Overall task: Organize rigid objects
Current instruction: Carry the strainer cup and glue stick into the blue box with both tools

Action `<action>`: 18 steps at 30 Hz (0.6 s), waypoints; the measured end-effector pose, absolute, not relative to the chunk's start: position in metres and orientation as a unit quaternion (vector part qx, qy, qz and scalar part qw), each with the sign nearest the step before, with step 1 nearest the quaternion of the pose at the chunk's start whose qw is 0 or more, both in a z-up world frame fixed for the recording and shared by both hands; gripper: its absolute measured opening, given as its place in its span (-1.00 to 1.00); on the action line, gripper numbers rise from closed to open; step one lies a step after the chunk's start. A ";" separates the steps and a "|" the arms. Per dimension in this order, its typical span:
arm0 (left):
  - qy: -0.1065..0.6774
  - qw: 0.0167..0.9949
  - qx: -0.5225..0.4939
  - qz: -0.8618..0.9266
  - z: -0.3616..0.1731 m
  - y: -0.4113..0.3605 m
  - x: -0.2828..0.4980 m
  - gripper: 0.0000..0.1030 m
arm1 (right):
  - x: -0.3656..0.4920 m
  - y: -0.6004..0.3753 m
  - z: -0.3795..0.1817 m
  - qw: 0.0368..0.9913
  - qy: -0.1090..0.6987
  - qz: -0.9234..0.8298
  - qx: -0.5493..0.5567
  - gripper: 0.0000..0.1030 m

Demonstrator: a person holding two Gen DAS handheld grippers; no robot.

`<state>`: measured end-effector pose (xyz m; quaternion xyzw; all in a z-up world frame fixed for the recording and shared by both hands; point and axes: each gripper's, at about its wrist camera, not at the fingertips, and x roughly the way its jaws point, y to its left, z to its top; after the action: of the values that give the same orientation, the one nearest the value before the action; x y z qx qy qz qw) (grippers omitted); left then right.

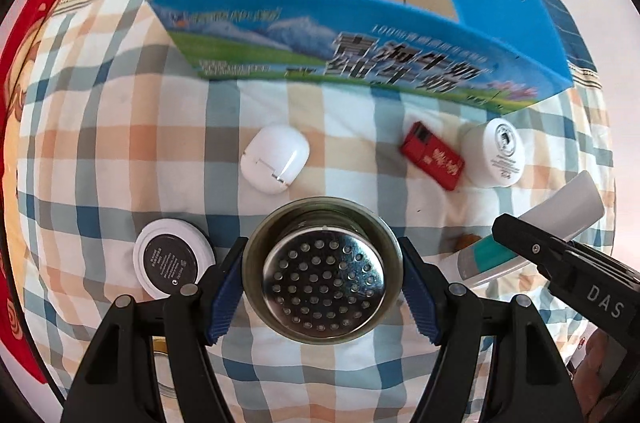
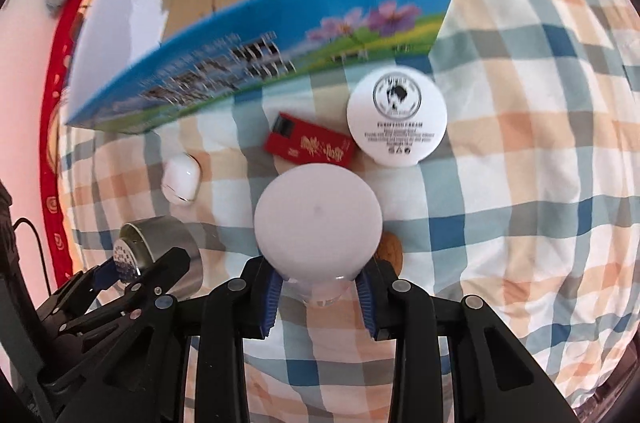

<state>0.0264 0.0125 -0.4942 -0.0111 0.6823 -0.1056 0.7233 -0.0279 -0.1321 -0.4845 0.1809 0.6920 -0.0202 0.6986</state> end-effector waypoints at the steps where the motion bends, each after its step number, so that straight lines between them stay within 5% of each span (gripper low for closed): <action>1: 0.681 0.724 -0.012 -0.108 -0.493 0.023 0.034 0.34 | -0.025 -0.132 -0.478 0.701 0.689 -0.019 0.182 -0.33; 18: 0.640 0.754 -0.016 -0.144 -0.411 0.049 0.023 0.34 | -0.006 -0.123 -0.406 0.748 0.640 0.006 0.174 -0.33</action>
<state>0.0228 0.0488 -0.4110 -0.0159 0.6404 -0.1442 0.7542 -0.0060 -0.1227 -0.4057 0.1745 0.6402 0.0061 0.7481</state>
